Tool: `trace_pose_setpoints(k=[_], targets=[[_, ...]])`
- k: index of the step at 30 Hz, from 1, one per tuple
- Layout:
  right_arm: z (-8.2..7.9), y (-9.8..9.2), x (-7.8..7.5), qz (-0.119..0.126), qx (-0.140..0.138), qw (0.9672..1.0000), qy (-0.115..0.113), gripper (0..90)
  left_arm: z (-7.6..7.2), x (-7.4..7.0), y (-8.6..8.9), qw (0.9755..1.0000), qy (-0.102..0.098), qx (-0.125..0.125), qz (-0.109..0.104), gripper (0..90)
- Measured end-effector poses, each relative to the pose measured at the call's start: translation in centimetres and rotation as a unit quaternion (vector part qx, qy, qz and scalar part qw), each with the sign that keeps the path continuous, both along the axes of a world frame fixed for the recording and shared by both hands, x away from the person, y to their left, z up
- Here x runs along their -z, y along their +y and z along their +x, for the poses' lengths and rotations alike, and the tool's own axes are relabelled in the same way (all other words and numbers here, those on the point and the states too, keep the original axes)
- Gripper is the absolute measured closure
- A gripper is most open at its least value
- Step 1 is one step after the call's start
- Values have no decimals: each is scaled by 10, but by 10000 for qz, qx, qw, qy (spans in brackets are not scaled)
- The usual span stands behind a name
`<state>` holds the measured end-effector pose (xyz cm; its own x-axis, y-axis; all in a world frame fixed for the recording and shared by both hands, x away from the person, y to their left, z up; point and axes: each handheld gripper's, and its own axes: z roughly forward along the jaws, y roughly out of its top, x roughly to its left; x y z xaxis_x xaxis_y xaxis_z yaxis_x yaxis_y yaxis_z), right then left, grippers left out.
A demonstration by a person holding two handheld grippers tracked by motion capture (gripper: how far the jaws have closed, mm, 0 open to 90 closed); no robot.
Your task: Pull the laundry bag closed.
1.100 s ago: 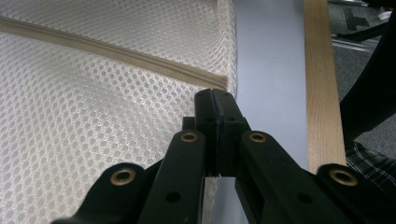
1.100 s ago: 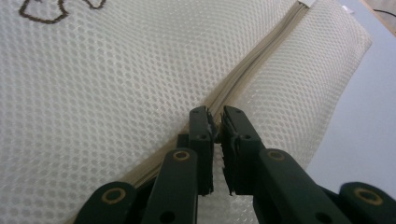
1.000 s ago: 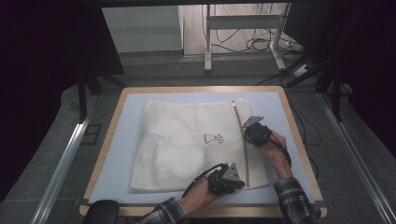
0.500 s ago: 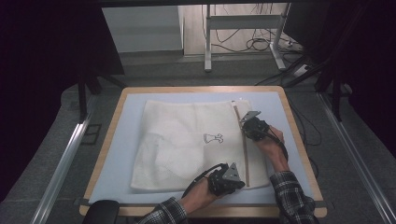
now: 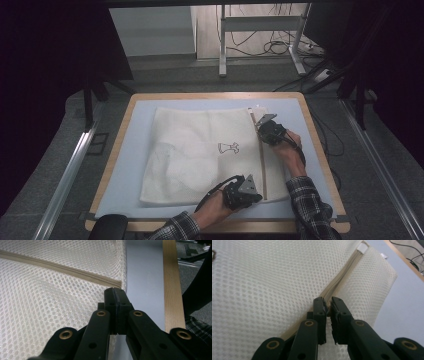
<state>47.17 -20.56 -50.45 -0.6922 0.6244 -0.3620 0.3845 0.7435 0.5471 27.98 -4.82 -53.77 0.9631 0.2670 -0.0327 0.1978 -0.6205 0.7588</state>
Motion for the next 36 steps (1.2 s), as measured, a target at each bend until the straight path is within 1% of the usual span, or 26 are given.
trace_pose_setpoints(k=[3, 9, 20, 36], targets=[[3, 1, 0, -36, 6, 10000, -9, 819, 0, 0, 0, 10000, 2, 0, 2, 900], [14, 4, 0, -101, 60, 9999, -62, 819, 0, 0, 0, 10000, 8, 1, 0, 900], [29, 6, 1, -85, 95, 9999, -91, 818, 0, 0, 0, 10000, 7, -2, -4, 900], [48, 11, 2, -181, 129, 9996, -175, 817, 0, 0, 0, 10000, -3, -1, -8, 900]])
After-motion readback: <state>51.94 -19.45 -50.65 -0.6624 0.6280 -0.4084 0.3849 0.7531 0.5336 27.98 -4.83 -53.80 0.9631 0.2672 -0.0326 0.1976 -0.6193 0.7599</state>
